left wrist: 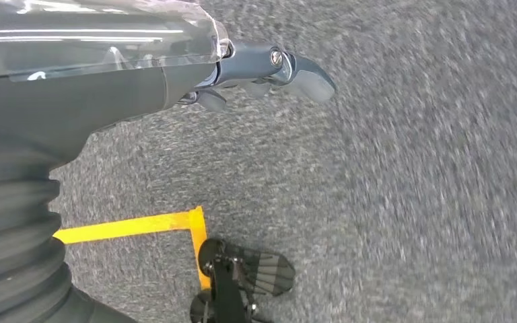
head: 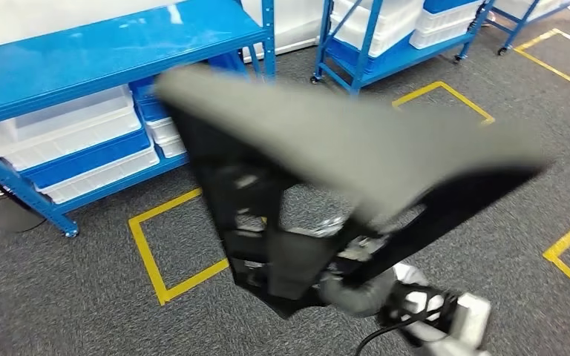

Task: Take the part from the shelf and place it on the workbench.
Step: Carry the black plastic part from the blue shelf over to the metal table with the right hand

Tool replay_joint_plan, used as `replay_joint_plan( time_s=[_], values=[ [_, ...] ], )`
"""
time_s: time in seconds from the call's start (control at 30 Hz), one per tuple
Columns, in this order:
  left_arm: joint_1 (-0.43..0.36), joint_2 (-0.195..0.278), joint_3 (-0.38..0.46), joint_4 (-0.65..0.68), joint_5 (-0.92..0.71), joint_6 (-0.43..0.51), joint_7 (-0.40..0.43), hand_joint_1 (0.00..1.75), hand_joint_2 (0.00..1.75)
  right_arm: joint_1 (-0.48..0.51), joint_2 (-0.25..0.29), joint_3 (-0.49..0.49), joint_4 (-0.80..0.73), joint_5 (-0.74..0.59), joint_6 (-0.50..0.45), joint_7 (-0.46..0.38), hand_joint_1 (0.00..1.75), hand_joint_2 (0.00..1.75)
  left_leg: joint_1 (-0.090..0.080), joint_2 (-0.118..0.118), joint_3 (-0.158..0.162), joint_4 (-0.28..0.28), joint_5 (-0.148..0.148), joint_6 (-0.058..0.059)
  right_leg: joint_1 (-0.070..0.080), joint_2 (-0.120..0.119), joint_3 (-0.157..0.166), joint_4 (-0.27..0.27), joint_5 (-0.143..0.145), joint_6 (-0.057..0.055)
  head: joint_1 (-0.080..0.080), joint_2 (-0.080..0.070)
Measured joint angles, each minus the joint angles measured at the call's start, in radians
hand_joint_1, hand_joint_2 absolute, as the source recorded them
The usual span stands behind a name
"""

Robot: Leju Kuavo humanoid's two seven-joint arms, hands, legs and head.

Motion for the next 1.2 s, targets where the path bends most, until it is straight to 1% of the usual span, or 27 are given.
replay_joint_plan(
  time_s=[0.07, 0.1, 0.13, 0.17, 0.2, 0.23, 0.3, 0.37, 0.4, 0.43, 0.47, 0.53, 0.6, 0.63, 0.67, 0.7, 0.73, 0.77, 0.8, 0.87, 0.9, 0.97, 1.0, 1.07, 1.13, 1.17, 1.2],
  values=[
    [0.005, 0.001, 0.000, 0.000, -0.001, 0.000, -0.004, 0.00, 1.75, -0.014, -0.039, -0.066, 0.003, -0.074, 0.081, 0.008, 1.75, 1.75, 0.006, -0.059, -0.040, 0.098, -0.059, -0.007, -0.007, 0.021, 0.001, -0.008, 0.008, -0.006, 0.000, 0.000],
    [0.010, 0.003, 0.000, 0.000, -0.002, 0.000, -0.006, 0.00, 1.75, -0.017, -0.050, -0.096, 0.006, -0.086, 0.113, 0.009, 1.75, 1.75, 0.008, -0.077, -0.071, 0.168, -0.095, -0.009, -0.008, 0.034, -0.001, -0.008, 0.009, -0.008, 0.000, 0.000],
    [0.015, 0.004, 0.000, 0.000, -0.003, 0.000, -0.006, 0.00, 1.75, -0.016, -0.059, -0.121, 0.009, -0.088, 0.138, 0.008, 1.75, 1.75, 0.009, -0.085, -0.101, 0.234, -0.121, -0.012, -0.009, 0.048, -0.003, -0.006, 0.010, -0.008, 0.000, 0.000],
    [0.018, 0.004, 0.000, 0.000, -0.004, 0.000, -0.006, 0.00, 1.75, -0.013, -0.064, -0.137, 0.013, -0.082, 0.152, 0.007, 1.75, 1.75, 0.011, -0.087, -0.118, 0.271, -0.128, -0.015, -0.009, 0.063, -0.004, -0.004, 0.010, -0.008, 0.000, 0.000],
    [0.020, 0.005, 0.000, 0.000, -0.005, 0.000, -0.006, 0.00, 1.75, -0.010, -0.068, -0.149, 0.016, -0.075, 0.160, 0.005, 1.75, 1.75, 0.013, -0.087, -0.117, 0.267, -0.112, -0.017, -0.011, 0.078, -0.004, -0.001, 0.009, -0.006, 0.000, 0.000],
    [0.020, 0.005, 0.000, 0.000, -0.006, 0.000, -0.006, 0.00, 1.75, -0.006, -0.071, -0.159, 0.019, -0.067, 0.163, 0.003, 1.75, 1.75, 0.016, -0.091, -0.097, 0.222, -0.078, -0.020, -0.013, 0.093, -0.004, 0.004, 0.007, -0.003, 0.000, 0.000],
    [0.019, 0.006, 0.000, 0.000, -0.010, 0.001, -0.005, 0.00, 1.75, -0.002, -0.074, -0.175, 0.023, -0.056, 0.160, -0.002, 1.75, 1.75, 0.024, -0.125, -0.034, 0.078, -0.011, -0.023, -0.015, 0.120, -0.007, 0.019, 0.001, 0.007, 0.000, 0.000],
    [0.019, 0.007, -0.001, 0.000, -0.013, 0.005, 0.000, 0.00, 1.75, 0.002, -0.077, -0.187, 0.025, -0.047, 0.153, -0.011, 1.75, 1.75, 0.027, -0.158, 0.000, 0.004, 0.006, -0.021, -0.017, 0.144, -0.018, 0.031, -0.002, 0.019, 0.000, 0.000],
    [0.018, 0.008, -0.001, 0.000, -0.015, 0.007, 0.003, 0.00, 1.75, 0.008, -0.079, -0.192, 0.026, -0.043, 0.149, -0.019, 1.75, 1.75, 0.025, -0.160, 0.003, 0.001, 0.001, -0.017, -0.018, 0.155, -0.023, 0.033, -0.001, 0.026, 0.000, 0.000],
    [0.017, 0.008, -0.002, 0.000, -0.015, 0.008, 0.006, 0.00, 1.75, 0.015, -0.082, -0.198, 0.027, -0.039, 0.146, -0.026, 1.75, 1.75, 0.024, -0.151, 0.002, 0.000, 0.003, -0.011, -0.020, 0.166, -0.027, 0.032, 0.003, 0.033, 0.000, 0.000],
    [0.015, 0.010, -0.003, 0.000, -0.015, 0.008, 0.008, 0.00, 1.75, 0.024, -0.084, -0.204, 0.027, -0.036, 0.143, -0.033, 1.75, 1.75, 0.025, -0.140, 0.003, -0.005, 0.006, -0.004, -0.022, 0.166, -0.030, 0.034, 0.002, 0.038, 0.000, 0.000],
    [0.012, 0.013, -0.004, 0.000, -0.010, 0.002, 0.009, 0.00, 1.75, 0.035, -0.087, -0.221, 0.028, -0.031, 0.138, -0.042, 1.75, 1.75, 0.027, -0.117, 0.005, -0.015, 0.013, 0.009, -0.020, 0.124, -0.052, 0.074, -0.023, 0.048, 0.000, 0.000],
    [0.014, 0.017, -0.005, 0.000, -0.001, -0.004, 0.009, 0.00, 1.75, 0.044, -0.086, -0.232, 0.028, -0.026, 0.129, -0.044, 1.75, 1.75, 0.026, -0.093, 0.006, -0.020, 0.014, 0.016, -0.021, 0.066, -0.111, 0.188, -0.081, 0.057, 0.000, 0.000],
    [0.016, 0.018, -0.005, 0.000, 0.003, -0.004, 0.010, 0.00, 1.75, 0.052, -0.085, -0.235, 0.028, -0.020, 0.123, -0.041, 1.75, 1.75, 0.025, -0.080, 0.006, -0.020, 0.013, 0.017, -0.024, 0.053, -0.144, 0.253, -0.105, 0.061, 0.000, 0.000],
    [0.018, 0.020, -0.005, 0.000, 0.005, -0.004, 0.011, 0.00, 1.75, 0.062, -0.082, -0.236, 0.027, -0.013, 0.117, -0.035, 1.75, 1.75, 0.025, -0.068, 0.007, -0.019, 0.011, 0.017, -0.027, 0.047, -0.168, 0.297, -0.116, 0.063, 0.000, 0.000],
    [0.018, 0.021, -0.005, 0.000, 0.007, -0.003, 0.012, 0.00, 1.75, 0.072, -0.079, -0.238, 0.024, -0.005, 0.111, -0.026, 1.75, 1.75, 0.024, -0.055, 0.008, -0.019, 0.009, 0.016, -0.029, 0.043, -0.174, 0.307, -0.108, 0.065, 0.000, 0.000],
    [0.018, 0.022, -0.005, 0.000, 0.007, -0.002, 0.013, 0.00, 1.75, 0.081, -0.075, -0.240, 0.019, 0.003, 0.106, -0.016, 1.75, 1.75, 0.024, -0.044, 0.010, -0.019, 0.007, 0.014, -0.030, 0.038, -0.158, 0.274, -0.082, 0.065, 0.000, 0.000],
    [0.017, 0.023, -0.005, 0.000, 0.007, -0.001, 0.014, 0.00, 1.75, 0.089, -0.071, -0.243, 0.012, 0.008, 0.102, -0.007, 1.75, 1.75, 0.024, -0.034, 0.014, -0.019, 0.003, 0.011, -0.031, 0.027, -0.125, 0.210, -0.046, 0.063, 0.000, 0.000],
    [0.017, 0.023, -0.005, 0.000, 0.007, 0.000, 0.014, 0.00, 1.75, 0.095, -0.066, -0.246, 0.004, 0.012, 0.099, -0.001, 1.75, 1.75, 0.023, -0.024, 0.019, -0.019, 0.000, 0.007, -0.027, 0.004, -0.086, 0.138, -0.020, 0.059, 0.000, 0.000],
    [0.018, 0.024, -0.005, 0.000, 0.005, 0.000, 0.015, 0.00, 1.75, 0.105, -0.057, -0.250, -0.010, 0.016, 0.095, 0.007, 1.75, 1.75, 0.018, -0.007, 0.026, -0.019, -0.008, -0.004, -0.017, -0.027, -0.039, 0.044, 0.004, 0.046, 0.000, 0.000],
    [0.018, 0.025, -0.005, 0.000, 0.004, -0.001, 0.015, 0.00, 1.75, 0.110, -0.053, -0.253, -0.014, 0.017, 0.095, 0.009, 1.75, 1.75, 0.016, 0.003, 0.029, -0.020, -0.011, -0.010, -0.012, -0.030, -0.034, 0.032, 0.001, 0.039, 0.000, 0.000],
    [0.017, 0.025, -0.005, 0.000, 0.003, -0.002, 0.013, 0.00, 1.75, 0.122, -0.046, -0.258, -0.017, 0.017, 0.095, 0.010, 1.75, 1.75, 0.016, 0.019, 0.036, -0.024, -0.017, -0.021, -0.011, -0.006, -0.035, 0.027, 0.002, 0.026, 0.000, 0.000],
    [0.015, 0.026, -0.005, 0.000, 0.002, -0.003, 0.011, 0.00, 1.75, 0.126, -0.042, -0.262, -0.018, 0.017, 0.095, 0.010, 1.75, 1.75, 0.017, 0.011, 0.038, -0.019, -0.024, -0.027, -0.013, 0.005, -0.032, 0.023, 0.003, 0.019, 0.000, 0.000],
    [0.014, 0.027, -0.005, 0.000, 0.001, -0.004, 0.010, 0.00, 1.75, 0.128, -0.035, -0.266, -0.019, 0.015, 0.097, 0.010, 1.75, 1.75, 0.022, -0.036, 0.012, 0.047, -0.067, -0.032, -0.017, 0.025, -0.027, 0.015, 0.006, 0.006, 0.000, 0.000],
    [0.018, 0.029, -0.005, 0.000, -0.001, -0.004, 0.010, 0.00, 1.75, 0.132, -0.027, -0.269, -0.018, 0.013, 0.101, 0.010, 1.75, 1.75, 0.022, -0.076, -0.058, 0.189, -0.129, -0.033, -0.014, 0.050, -0.027, 0.016, 0.006, -0.002, 0.000, 0.000],
    [0.021, 0.030, -0.005, 0.000, -0.002, -0.003, 0.011, 0.00, 1.75, 0.136, -0.022, -0.272, -0.018, 0.012, 0.106, 0.010, 1.75, 1.75, 0.021, -0.082, -0.090, 0.247, -0.144, -0.033, -0.012, 0.064, -0.027, 0.017, 0.005, -0.003, 0.000, 0.000],
    [0.023, 0.031, -0.005, 0.000, -0.004, -0.002, 0.013, 0.00, 1.75, 0.141, -0.015, -0.277, -0.018, 0.011, 0.111, 0.010, 1.75, 1.75, 0.021, -0.086, -0.110, 0.274, -0.139, -0.032, -0.011, 0.079, -0.026, 0.018, 0.004, -0.004, 0.000, 0.000]
  ],
)
